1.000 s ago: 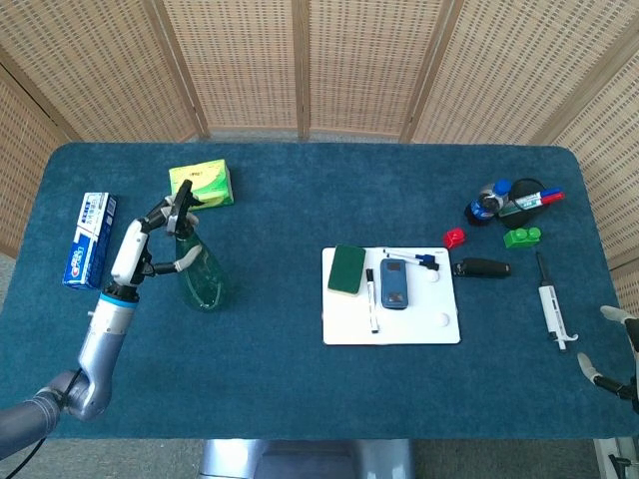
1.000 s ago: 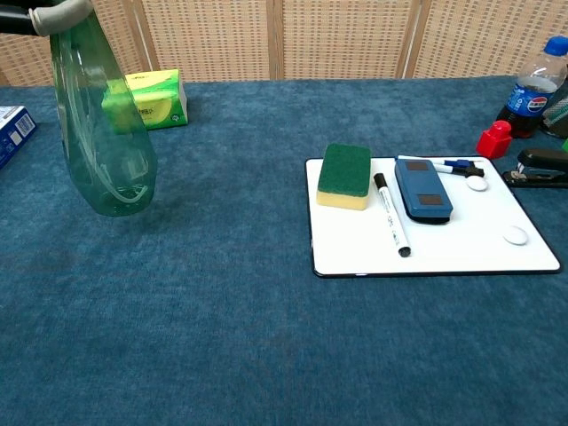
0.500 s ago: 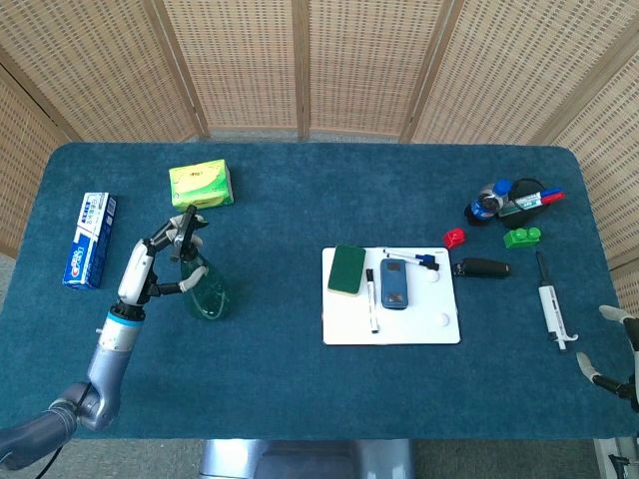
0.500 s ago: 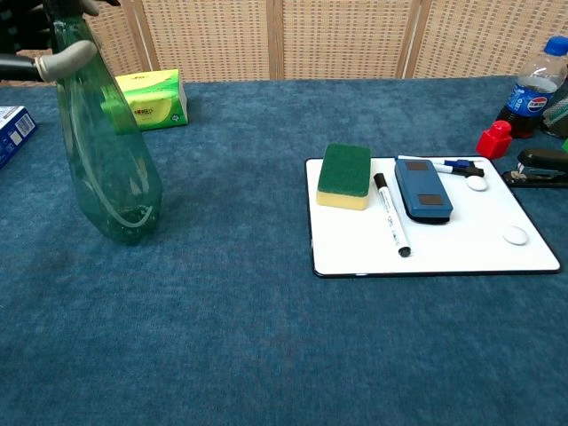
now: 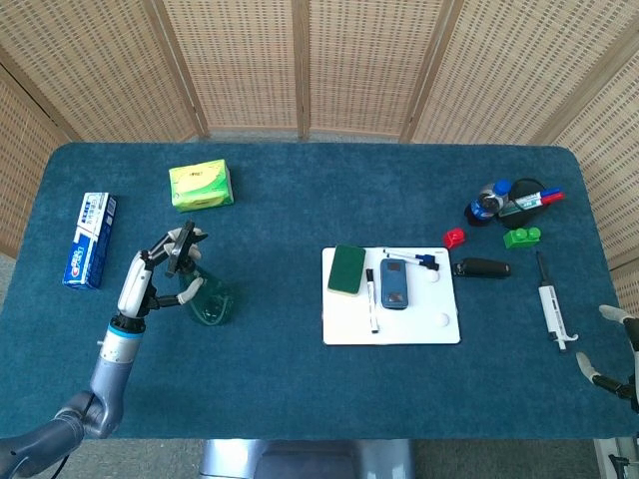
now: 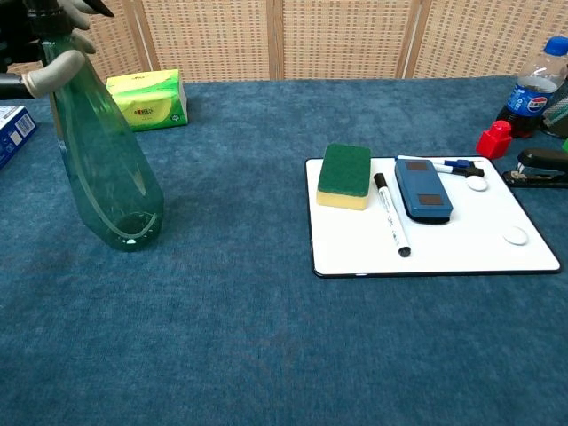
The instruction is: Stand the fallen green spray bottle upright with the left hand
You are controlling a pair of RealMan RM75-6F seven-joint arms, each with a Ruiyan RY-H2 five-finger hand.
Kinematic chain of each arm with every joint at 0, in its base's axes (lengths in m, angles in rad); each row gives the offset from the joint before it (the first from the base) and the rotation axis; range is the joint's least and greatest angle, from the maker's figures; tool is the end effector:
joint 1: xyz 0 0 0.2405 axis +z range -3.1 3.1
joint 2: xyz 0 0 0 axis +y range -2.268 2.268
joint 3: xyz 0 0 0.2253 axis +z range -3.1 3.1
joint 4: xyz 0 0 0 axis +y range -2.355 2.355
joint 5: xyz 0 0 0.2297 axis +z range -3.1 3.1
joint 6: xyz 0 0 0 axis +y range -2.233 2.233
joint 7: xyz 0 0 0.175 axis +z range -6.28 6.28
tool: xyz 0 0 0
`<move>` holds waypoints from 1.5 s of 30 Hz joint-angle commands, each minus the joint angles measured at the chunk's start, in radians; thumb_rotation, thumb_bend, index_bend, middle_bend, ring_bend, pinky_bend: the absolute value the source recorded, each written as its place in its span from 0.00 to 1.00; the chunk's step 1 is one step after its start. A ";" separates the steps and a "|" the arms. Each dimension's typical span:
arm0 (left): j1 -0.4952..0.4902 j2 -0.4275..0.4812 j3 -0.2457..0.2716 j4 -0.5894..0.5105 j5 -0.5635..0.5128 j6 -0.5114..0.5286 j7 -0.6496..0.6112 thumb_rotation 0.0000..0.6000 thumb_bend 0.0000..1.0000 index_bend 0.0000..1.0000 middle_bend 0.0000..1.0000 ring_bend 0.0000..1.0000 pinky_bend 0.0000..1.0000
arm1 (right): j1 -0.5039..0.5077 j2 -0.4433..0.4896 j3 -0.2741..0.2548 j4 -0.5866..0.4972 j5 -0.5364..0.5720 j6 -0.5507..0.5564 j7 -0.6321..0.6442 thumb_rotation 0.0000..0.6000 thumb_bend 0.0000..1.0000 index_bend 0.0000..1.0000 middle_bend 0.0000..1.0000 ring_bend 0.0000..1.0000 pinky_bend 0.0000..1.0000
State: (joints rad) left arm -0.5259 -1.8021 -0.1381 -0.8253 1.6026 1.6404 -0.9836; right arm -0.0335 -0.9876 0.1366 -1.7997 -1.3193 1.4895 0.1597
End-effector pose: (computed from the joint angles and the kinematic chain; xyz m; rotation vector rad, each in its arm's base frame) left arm -0.1850 0.3333 0.0216 -1.3188 -1.2004 -2.0549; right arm -0.3060 -0.1909 0.1720 1.0417 -1.1133 0.9646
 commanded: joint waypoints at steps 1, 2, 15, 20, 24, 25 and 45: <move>0.007 0.000 0.005 0.005 0.003 0.009 0.005 0.83 0.42 0.38 0.36 0.35 0.51 | 0.000 0.000 0.000 0.000 -0.001 0.000 0.001 1.00 0.31 0.24 0.30 0.02 0.06; 0.008 0.000 0.007 0.005 0.005 0.013 0.005 0.82 0.41 0.37 0.34 0.33 0.49 | 0.001 -0.001 0.000 0.000 -0.002 0.000 0.001 1.00 0.31 0.24 0.30 0.02 0.06; 0.022 -0.002 0.010 0.002 0.003 0.031 0.020 0.60 0.38 0.25 0.18 0.12 0.32 | -0.001 0.000 -0.002 0.001 -0.008 0.007 0.012 1.00 0.31 0.24 0.30 0.02 0.06; 0.032 0.005 0.015 -0.009 0.004 0.039 0.027 0.51 0.38 0.18 0.11 0.04 0.25 | 0.000 0.000 -0.002 0.002 -0.010 0.007 0.015 1.00 0.31 0.24 0.30 0.02 0.06; 0.045 0.019 0.022 -0.028 0.006 0.046 0.034 0.47 0.38 0.14 0.07 0.01 0.22 | 0.001 0.000 -0.001 0.002 -0.012 0.008 0.015 1.00 0.31 0.24 0.30 0.02 0.06; 0.051 0.024 0.025 -0.037 0.006 0.049 0.036 0.47 0.37 0.13 0.06 0.00 0.21 | 0.001 0.000 -0.001 0.001 -0.013 0.008 0.016 1.00 0.31 0.24 0.30 0.02 0.06; 0.087 0.106 0.054 -0.168 0.003 -0.008 0.112 0.30 0.37 0.04 0.00 0.00 0.15 | 0.003 0.002 -0.003 0.002 -0.016 0.006 0.027 1.00 0.31 0.24 0.30 0.01 0.06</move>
State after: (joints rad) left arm -0.4389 -1.6956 -0.0843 -0.9935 1.6054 1.6323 -0.8717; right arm -0.0300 -0.9854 0.1341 -1.7981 -1.3352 1.4952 0.1869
